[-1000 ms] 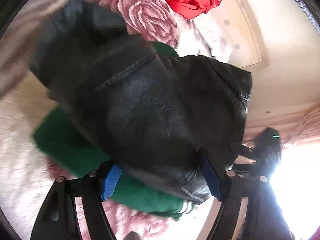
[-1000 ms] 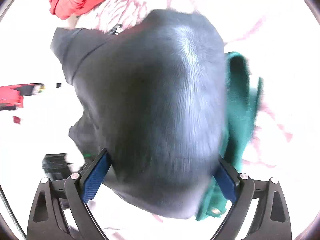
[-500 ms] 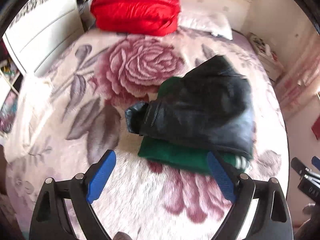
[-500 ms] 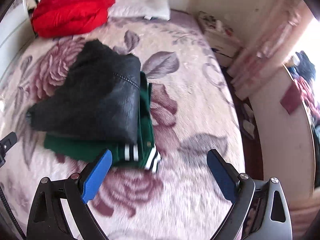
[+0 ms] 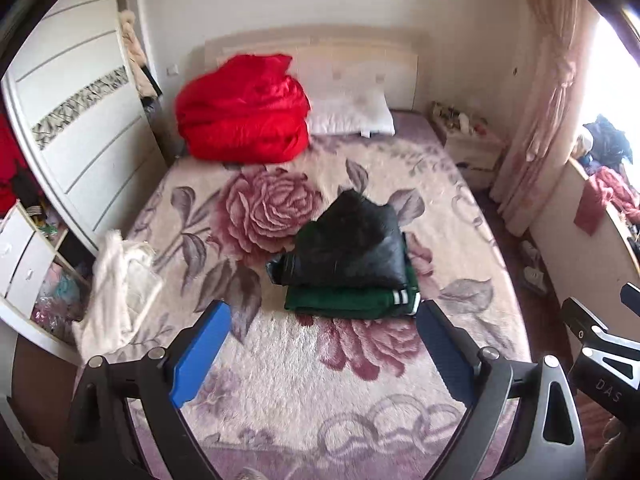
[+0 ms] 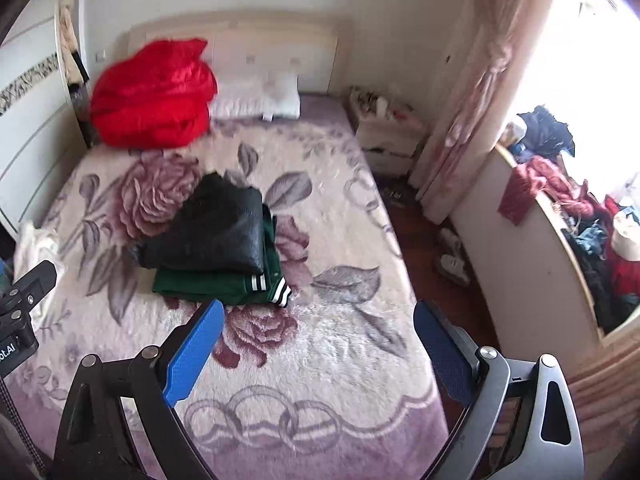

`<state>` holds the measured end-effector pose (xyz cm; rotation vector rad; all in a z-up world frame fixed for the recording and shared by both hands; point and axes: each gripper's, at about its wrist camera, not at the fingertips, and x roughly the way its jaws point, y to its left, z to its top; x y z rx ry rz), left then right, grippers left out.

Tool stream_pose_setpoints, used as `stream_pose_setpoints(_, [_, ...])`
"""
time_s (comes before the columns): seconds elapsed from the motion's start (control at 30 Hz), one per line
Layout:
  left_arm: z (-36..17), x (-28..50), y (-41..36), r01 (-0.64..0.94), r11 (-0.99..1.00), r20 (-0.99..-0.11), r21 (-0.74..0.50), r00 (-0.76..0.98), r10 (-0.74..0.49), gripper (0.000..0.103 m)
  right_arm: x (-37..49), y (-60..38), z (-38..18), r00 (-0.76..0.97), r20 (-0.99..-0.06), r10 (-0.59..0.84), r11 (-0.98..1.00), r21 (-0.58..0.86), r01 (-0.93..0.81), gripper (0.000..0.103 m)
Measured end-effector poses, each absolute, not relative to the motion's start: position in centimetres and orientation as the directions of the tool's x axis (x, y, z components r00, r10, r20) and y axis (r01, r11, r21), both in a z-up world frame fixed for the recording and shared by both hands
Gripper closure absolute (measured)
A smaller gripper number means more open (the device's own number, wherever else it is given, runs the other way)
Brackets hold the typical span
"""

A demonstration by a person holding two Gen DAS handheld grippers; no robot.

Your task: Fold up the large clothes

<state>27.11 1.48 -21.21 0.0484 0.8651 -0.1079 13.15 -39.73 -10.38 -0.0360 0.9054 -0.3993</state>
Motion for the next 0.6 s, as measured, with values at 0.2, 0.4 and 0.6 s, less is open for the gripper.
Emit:
stream_pose_setpoints(0.2, [-15.7, 20.9, 2.0, 0.093, 0.995, -0.721, -0.018, 0.688, -0.078, 0.008, 5.2, -38.4, -2.1, 0.636, -0.687, -0.351, 0.932, -0.19, 0.309, 0.006])
stream_pose_setpoints(0.4, [-12.5, 16.9, 2.1, 0.092, 0.996, -0.669, -0.001, 0.74, -0.069, 0.008, -1.2, -37.5, 3.9, 0.712, -0.615, -0.339, 0.938, -0.161, 0.308, 0.006])
stream_pose_setpoints(0.6, [-10.4, 14.5, 2.5, 0.082, 0.997, -0.626, -0.006, 0.777, -0.068, 0.008, -6.0, -36.7, 7.4, 0.76, -0.555, -0.339, 0.939, -0.156, 0.305, 0.006])
